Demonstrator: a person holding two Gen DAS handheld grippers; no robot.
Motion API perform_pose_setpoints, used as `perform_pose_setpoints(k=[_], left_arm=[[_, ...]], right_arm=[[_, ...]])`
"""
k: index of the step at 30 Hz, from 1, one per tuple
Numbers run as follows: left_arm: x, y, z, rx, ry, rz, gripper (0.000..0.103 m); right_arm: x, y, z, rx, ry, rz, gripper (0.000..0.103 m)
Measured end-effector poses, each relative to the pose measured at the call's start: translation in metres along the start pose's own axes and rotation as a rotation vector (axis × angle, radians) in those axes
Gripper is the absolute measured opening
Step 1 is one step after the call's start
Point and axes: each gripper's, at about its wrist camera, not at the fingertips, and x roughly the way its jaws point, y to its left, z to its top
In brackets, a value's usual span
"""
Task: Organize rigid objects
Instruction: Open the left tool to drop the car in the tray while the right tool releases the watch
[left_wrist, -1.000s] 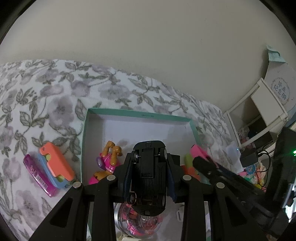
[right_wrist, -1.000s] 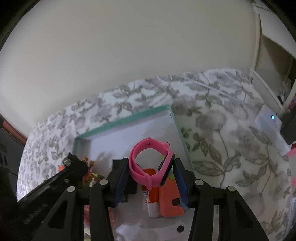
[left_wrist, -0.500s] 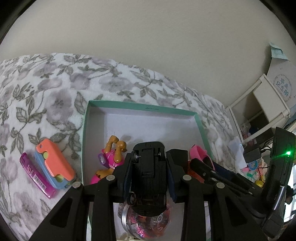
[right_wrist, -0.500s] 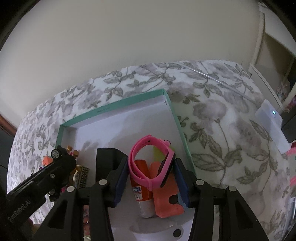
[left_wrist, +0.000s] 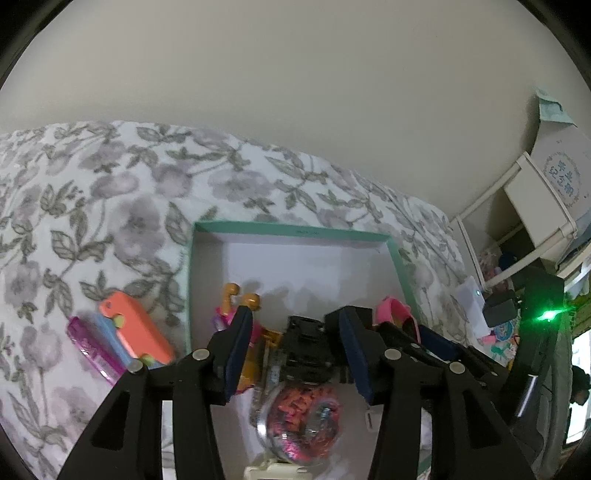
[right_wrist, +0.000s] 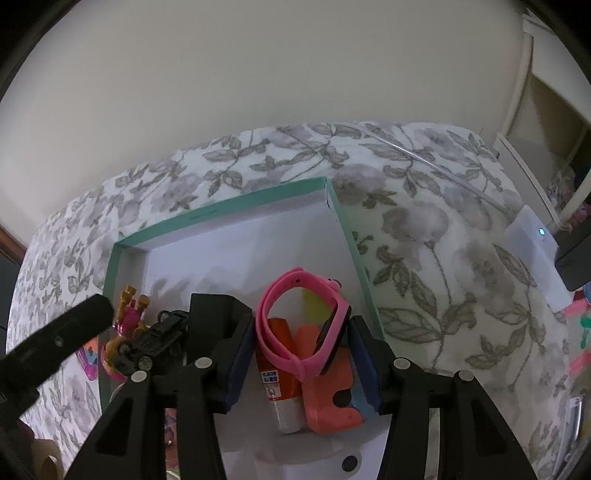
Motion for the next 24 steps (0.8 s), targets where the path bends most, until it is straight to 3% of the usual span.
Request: perform_pose_setpoints(k=[2,5,8,12,18,21,24], left_arm=[[-0.004,0.004,0.001,-0.005,-0.009,0.021,0.059],[-0.007,0.012,0.003,-0.016,-0.011,0.051,0.060],[-0.008,0.019,0.004,-0.018,-0.007,0.095,0.062],[-0.007,0.028,0.004,-0.028,0.001,0.172,0.073],[-0.003,0.035,0.004,-0.043,0.006,0.217,0.085],[-0.002,0.035,0.003,-0.027,0.001,0.245,0.095],[-0.002,0.036,0.003,-0.019,-0.011,0.270,0.097]], right_arm=[[-0.003,0.000,0.001,0.001,-0.004,0.007,0.056],[-0.009,0.001,0.003,-0.004,-0.016,0.007,0.066],[-0.016,0.005,0.005,-0.017,-0.035,0.007,0.067],[-0.026,0.010,0.008,-0.020,-0.069,0.037,0.075],[-0.033,0.016,0.009,-0.037,-0.106,0.051,0.087],[-0.032,0.017,0.008,-0.036,-0.120,0.048,0.099],[-0.033,0.015,0.009,-0.032,-0.141,0.043,0.101]])
